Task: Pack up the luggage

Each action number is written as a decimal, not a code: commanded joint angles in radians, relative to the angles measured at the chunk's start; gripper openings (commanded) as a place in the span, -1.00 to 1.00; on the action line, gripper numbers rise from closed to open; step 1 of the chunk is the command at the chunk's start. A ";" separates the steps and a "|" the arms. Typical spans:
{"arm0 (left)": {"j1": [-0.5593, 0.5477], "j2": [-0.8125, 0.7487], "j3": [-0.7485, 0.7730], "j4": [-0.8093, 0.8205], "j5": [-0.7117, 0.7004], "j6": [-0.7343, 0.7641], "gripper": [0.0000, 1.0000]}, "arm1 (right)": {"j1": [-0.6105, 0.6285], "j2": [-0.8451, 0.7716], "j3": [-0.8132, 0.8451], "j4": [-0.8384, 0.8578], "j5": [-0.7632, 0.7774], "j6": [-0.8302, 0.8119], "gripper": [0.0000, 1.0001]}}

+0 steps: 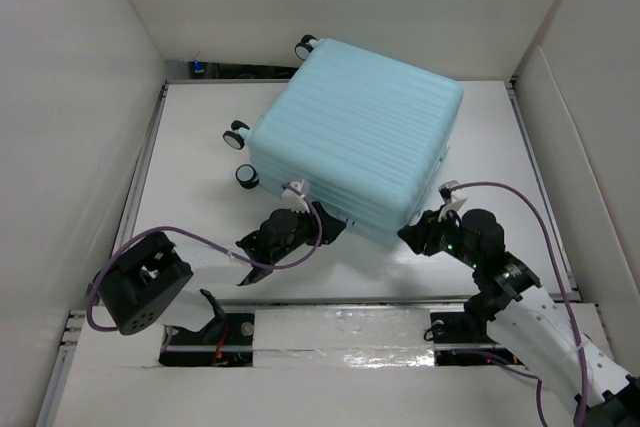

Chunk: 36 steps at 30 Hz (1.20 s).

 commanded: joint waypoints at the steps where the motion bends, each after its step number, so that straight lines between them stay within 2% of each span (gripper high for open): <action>1: 0.004 0.015 0.043 0.081 0.032 0.024 -0.27 | 0.000 0.000 -0.035 0.078 -0.025 -0.001 -0.23; 5: 0.004 0.042 0.053 0.104 0.073 0.025 -0.27 | 0.000 -0.027 -0.055 0.069 -0.034 0.011 -0.55; 6: 0.004 0.046 0.055 0.106 0.075 0.025 -0.27 | 0.000 -0.032 -0.061 0.070 -0.030 0.017 -0.71; 9: 0.004 0.053 0.059 0.121 0.078 0.024 -0.27 | 0.000 -0.046 -0.065 0.063 -0.001 0.021 -0.87; 10: 0.004 0.052 0.059 0.124 0.078 0.024 -0.27 | 0.000 -0.047 -0.061 0.058 0.007 0.022 -0.99; 16: 0.004 0.067 0.082 0.130 0.072 0.038 -0.26 | 0.000 -0.055 -0.046 0.061 0.009 0.005 -1.00; 20: 0.004 0.115 0.110 0.161 0.076 0.038 -0.27 | 0.065 -0.038 -0.035 0.046 0.006 -0.009 -1.00; 24: 0.004 0.142 0.156 0.183 0.072 0.039 -0.26 | 0.203 -0.043 -0.023 0.056 0.013 0.005 -1.00; 30: 0.004 0.204 0.228 0.195 0.084 0.042 -0.27 | 0.336 0.011 -0.023 0.226 -0.011 0.069 -1.00; 36: -0.035 0.256 0.288 0.201 0.081 0.044 -0.27 | 0.441 0.164 -0.033 0.449 0.153 0.155 -1.00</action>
